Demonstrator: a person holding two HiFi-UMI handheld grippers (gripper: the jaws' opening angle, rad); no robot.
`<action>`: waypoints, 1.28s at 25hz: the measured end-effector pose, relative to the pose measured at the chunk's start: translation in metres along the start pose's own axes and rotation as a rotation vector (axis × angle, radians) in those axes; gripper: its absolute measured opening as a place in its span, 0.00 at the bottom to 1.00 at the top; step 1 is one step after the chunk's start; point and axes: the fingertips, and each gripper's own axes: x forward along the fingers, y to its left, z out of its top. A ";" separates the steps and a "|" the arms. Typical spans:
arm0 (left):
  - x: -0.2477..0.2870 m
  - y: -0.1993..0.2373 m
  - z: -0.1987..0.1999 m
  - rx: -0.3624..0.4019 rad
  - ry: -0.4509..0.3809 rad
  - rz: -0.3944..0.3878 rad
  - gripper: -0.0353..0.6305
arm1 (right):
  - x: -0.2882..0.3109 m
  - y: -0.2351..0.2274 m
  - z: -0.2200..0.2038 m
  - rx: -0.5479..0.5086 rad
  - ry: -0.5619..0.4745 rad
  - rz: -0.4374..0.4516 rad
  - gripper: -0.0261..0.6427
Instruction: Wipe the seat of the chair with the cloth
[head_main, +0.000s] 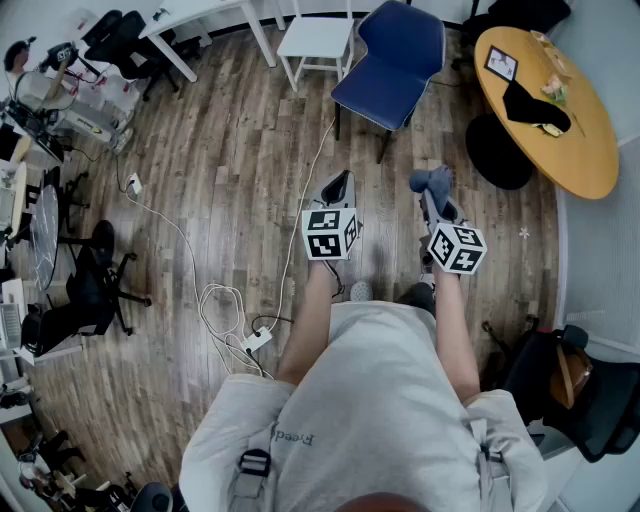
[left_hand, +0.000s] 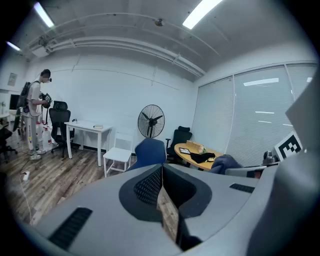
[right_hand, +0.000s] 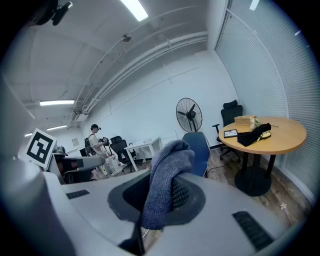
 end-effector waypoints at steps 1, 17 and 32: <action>0.000 0.002 0.001 -0.003 -0.004 0.003 0.09 | 0.002 0.001 0.001 -0.005 0.000 0.001 0.11; -0.004 0.040 0.012 -0.061 -0.069 0.045 0.09 | 0.016 0.016 0.014 0.043 -0.049 0.032 0.11; 0.043 0.124 0.029 -0.090 -0.039 0.186 0.09 | 0.104 -0.027 0.028 0.140 -0.036 0.005 0.11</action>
